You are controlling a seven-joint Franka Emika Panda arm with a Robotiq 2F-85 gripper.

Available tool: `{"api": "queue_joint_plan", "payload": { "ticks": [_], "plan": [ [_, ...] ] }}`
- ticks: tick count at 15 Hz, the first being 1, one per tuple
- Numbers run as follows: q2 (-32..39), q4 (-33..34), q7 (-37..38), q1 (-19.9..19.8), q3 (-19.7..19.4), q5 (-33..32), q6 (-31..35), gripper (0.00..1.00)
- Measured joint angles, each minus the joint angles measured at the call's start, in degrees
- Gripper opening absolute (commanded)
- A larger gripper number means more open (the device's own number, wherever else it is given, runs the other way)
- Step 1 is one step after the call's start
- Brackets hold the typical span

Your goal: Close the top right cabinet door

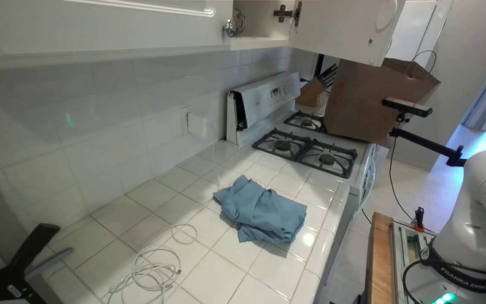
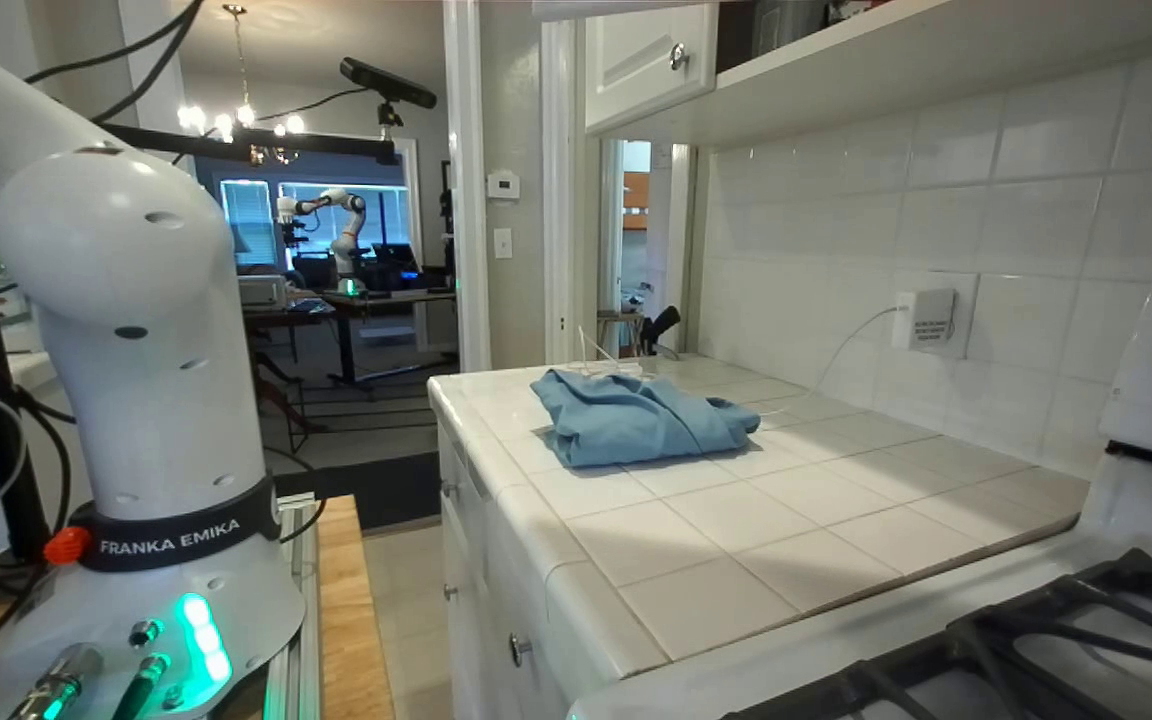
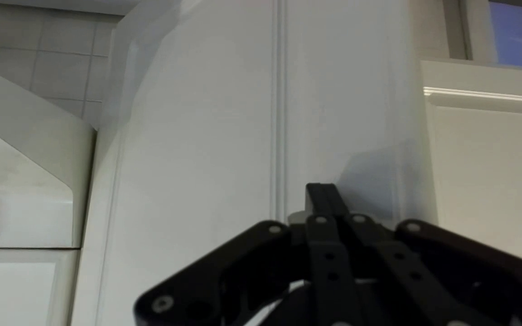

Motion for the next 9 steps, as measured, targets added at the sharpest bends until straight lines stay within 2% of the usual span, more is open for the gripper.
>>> {"api": "queue_joint_plan", "payload": {
  "ticks": [9],
  "plan": [
    [4.10, -6.55, -1.63, 0.56, 2.10, 0.01, 12.04, 0.00]
  ]
}}
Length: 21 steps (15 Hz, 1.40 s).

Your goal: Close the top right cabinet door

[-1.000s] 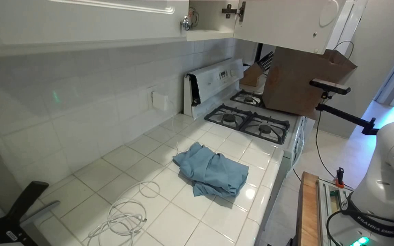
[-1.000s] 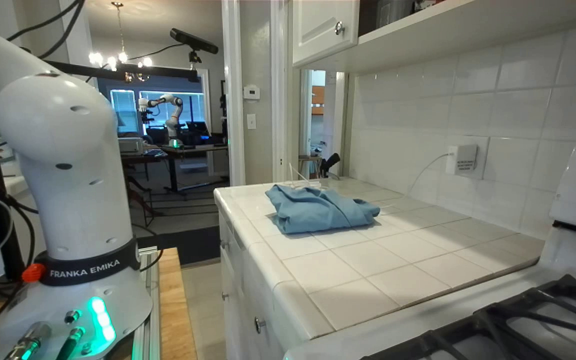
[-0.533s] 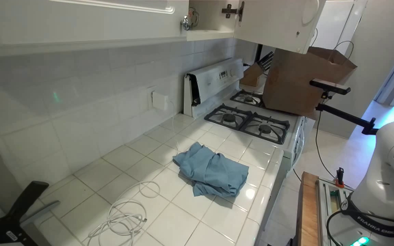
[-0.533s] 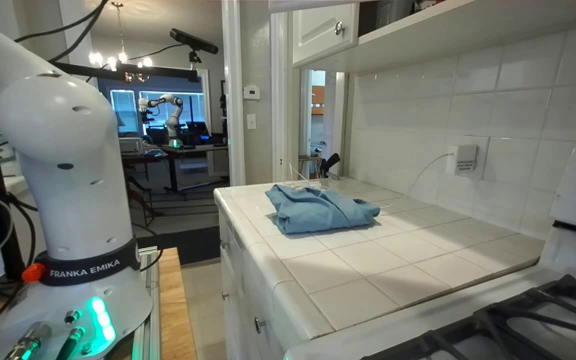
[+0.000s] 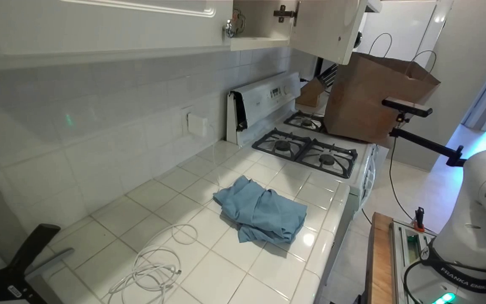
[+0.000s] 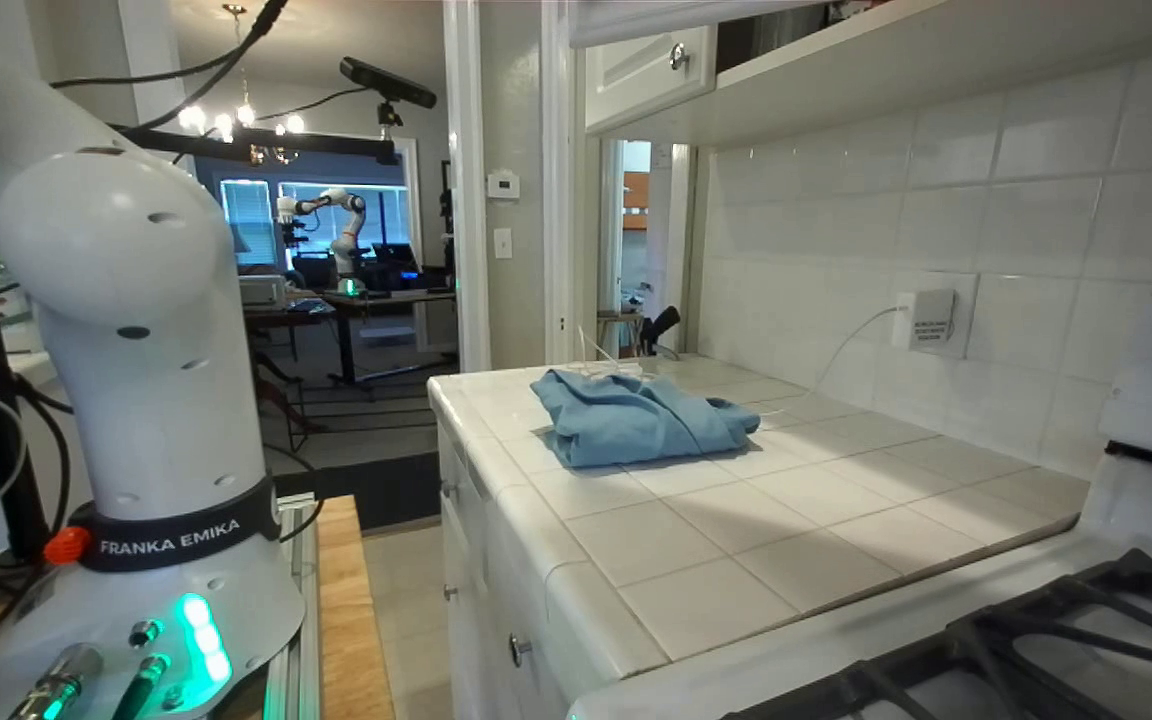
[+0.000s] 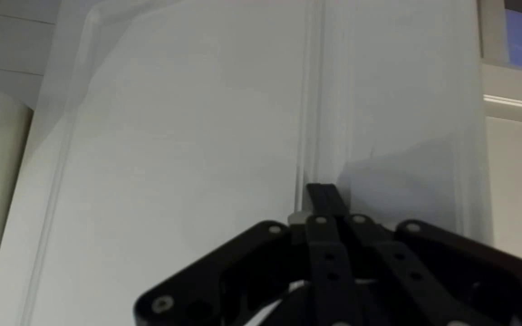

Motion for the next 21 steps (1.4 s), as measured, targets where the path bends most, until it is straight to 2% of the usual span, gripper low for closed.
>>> {"api": "queue_joint_plan", "payload": {
  "ticks": [11, 21],
  "plan": [
    [5.69, -0.46, -1.75, 2.92, -0.23, 0.53, 7.27, 0.00],
    [13.25, 0.39, -7.64, 3.44, -5.11, 1.39, 8.58, 0.00]
  ]
}}
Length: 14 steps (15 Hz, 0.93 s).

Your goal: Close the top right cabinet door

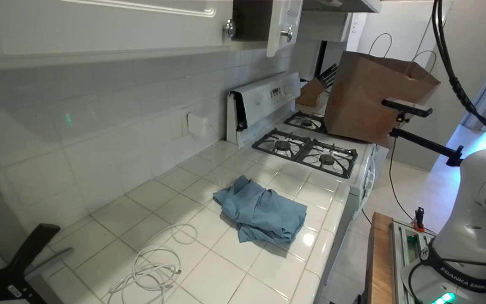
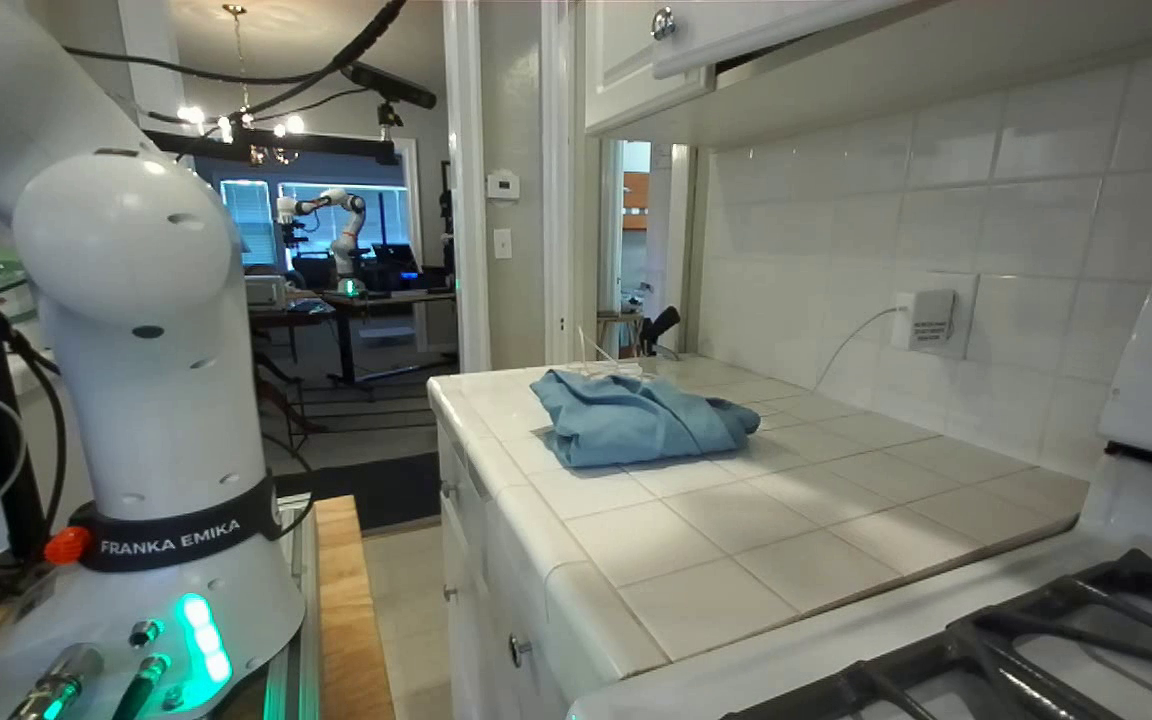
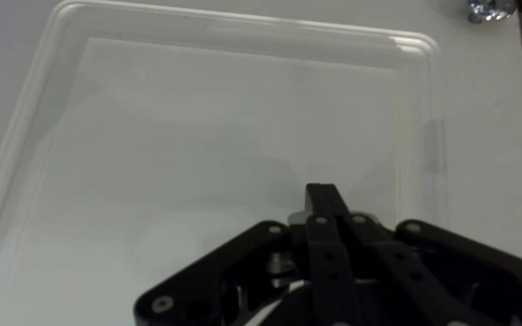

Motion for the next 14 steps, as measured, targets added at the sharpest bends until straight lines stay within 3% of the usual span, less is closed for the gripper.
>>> {"api": "queue_joint_plan", "payload": {
  "ticks": [7, 11, 12, 14],
  "plan": [
    [3.41, 2.31, -2.46, -0.25, -0.48, 1.67, -0.44, 0.00],
    [2.21, 5.96, 2.16, -6.26, 4.70, -3.22, -13.85, 0.00],
    [1.38, 7.27, 3.66, -7.96, 6.42, -4.88, -18.56, 0.26],
    [-0.50, 9.60, 5.77, -10.49, 9.03, -7.52, -28.13, 0.32]
  ]
}}
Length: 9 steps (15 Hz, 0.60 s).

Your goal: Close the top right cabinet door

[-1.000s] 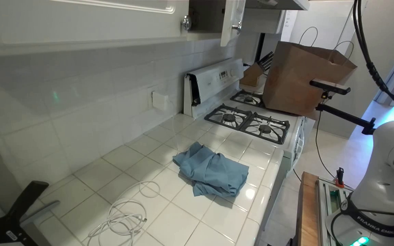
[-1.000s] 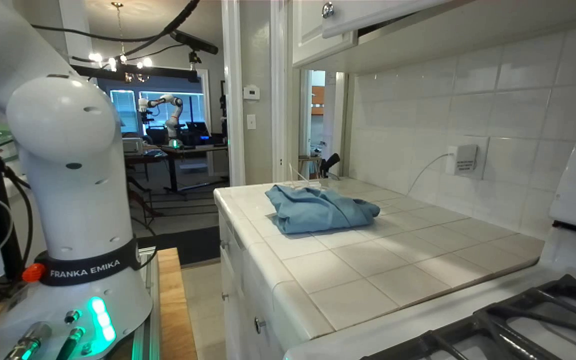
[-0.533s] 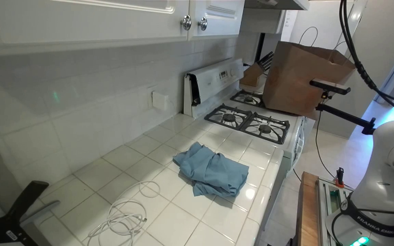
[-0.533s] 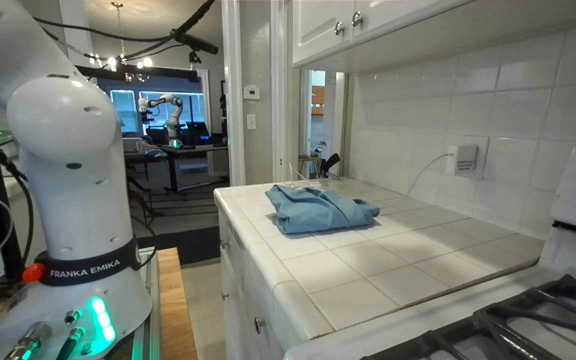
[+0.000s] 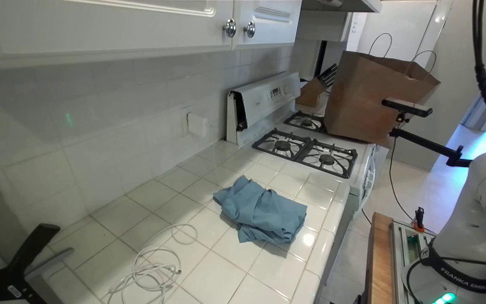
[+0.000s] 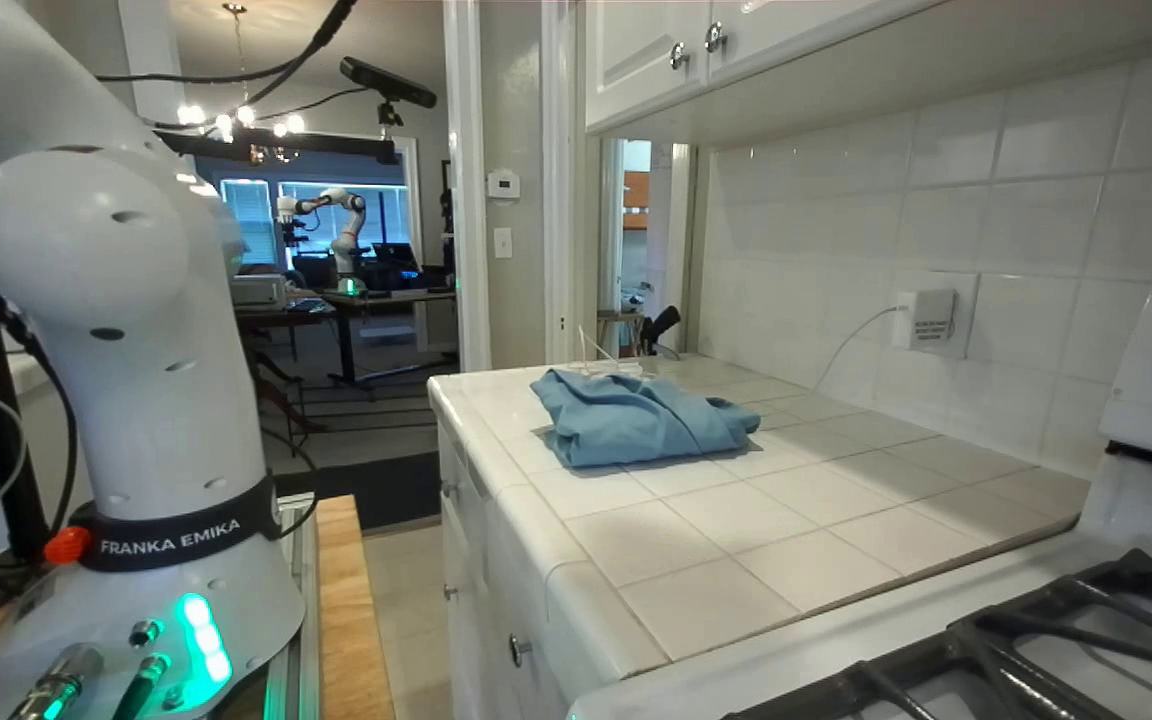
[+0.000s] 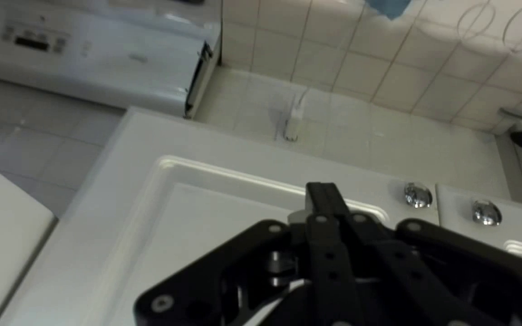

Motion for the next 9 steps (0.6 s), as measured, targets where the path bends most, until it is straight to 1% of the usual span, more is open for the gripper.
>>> {"api": "queue_joint_plan", "payload": {
  "ticks": [2, 5, 7, 9],
  "plan": [
    [-1.70, 1.93, 2.00, -1.64, 1.46, -2.31, -9.03, 0.46],
    [-3.22, 3.72, 4.51, -3.06, 1.64, -4.79, -20.51, 0.68],
    [-3.85, 3.49, 6.68, -3.86, 1.27, -6.20, -24.32, 0.82],
    [-4.46, 1.94, 8.56, -4.10, 0.51, -6.46, -24.77, 0.96]
  ]
}}
